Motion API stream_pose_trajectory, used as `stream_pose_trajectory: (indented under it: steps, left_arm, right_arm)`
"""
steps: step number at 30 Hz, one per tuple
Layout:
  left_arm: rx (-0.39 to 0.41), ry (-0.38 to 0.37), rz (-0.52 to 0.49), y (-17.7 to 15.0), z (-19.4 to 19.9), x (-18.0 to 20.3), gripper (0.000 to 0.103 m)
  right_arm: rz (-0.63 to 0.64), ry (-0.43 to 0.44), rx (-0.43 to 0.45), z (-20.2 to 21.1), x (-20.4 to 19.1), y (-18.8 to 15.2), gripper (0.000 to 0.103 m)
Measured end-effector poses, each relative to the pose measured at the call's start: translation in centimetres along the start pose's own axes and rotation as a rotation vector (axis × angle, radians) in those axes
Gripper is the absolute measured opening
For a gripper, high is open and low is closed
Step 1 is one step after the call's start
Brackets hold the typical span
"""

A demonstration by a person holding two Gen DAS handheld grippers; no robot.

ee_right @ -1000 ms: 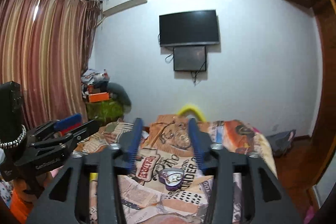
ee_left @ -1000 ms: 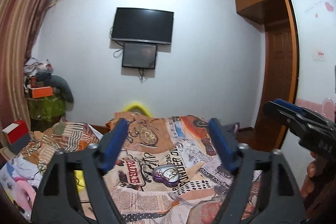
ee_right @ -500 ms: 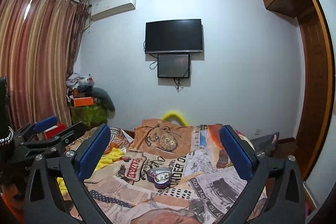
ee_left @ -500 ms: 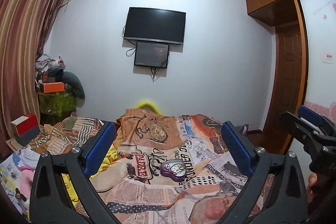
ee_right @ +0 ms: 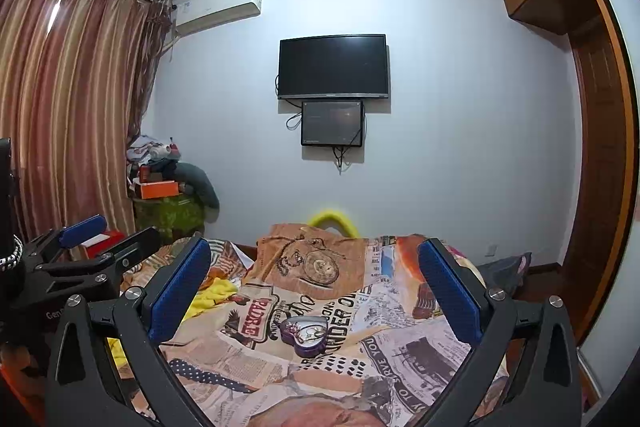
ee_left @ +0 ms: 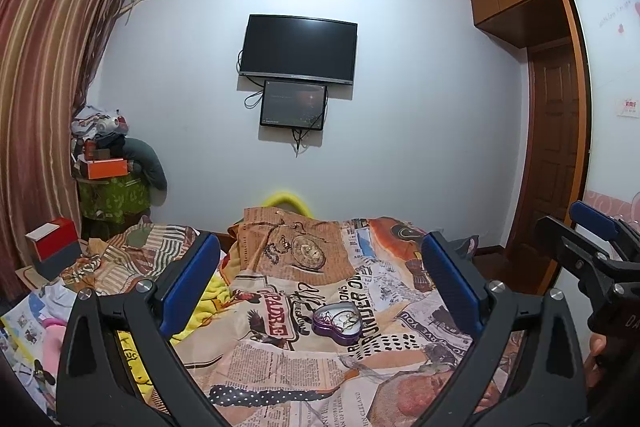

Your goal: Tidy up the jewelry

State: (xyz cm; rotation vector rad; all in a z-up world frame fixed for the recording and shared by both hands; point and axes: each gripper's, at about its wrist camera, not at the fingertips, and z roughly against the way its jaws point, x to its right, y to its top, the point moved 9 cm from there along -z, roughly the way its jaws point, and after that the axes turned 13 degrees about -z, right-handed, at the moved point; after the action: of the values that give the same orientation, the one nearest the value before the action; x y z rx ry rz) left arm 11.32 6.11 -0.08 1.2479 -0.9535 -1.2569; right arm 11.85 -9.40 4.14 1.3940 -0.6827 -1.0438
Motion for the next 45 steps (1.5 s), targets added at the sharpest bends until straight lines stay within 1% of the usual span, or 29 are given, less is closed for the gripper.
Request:
stream_pose_trajectory:
  steps: [7,19,33,38,45]
  left_arm:
    - [-0.006,-0.003,0.004,0.0,0.1,0.1,0.101]
    - [0.01,-0.007,0.02,0.3,0.4,-0.1,0.101]
    - [0.015,-0.027,-0.01,0.3,0.3,0.5,0.101]
    - [0.006,-0.057,-0.017,0.0,0.0,0.8,0.101]
    - [0.003,-0.06,-0.023,-0.2,0.0,1.0,0.101]
  right_arm:
    - [-0.006,0.002,-0.011,0.2,0.0,0.0,0.103]
    - [-0.021,0.009,-0.028,0.1,0.1,0.0,0.103]
    - [-0.053,0.022,-0.042,0.0,0.2,0.0,0.103]
    - [-0.057,0.02,-0.042,0.0,0.3,0.1,0.103]
    - [-0.055,0.016,-0.038,0.1,0.4,0.1,0.103]
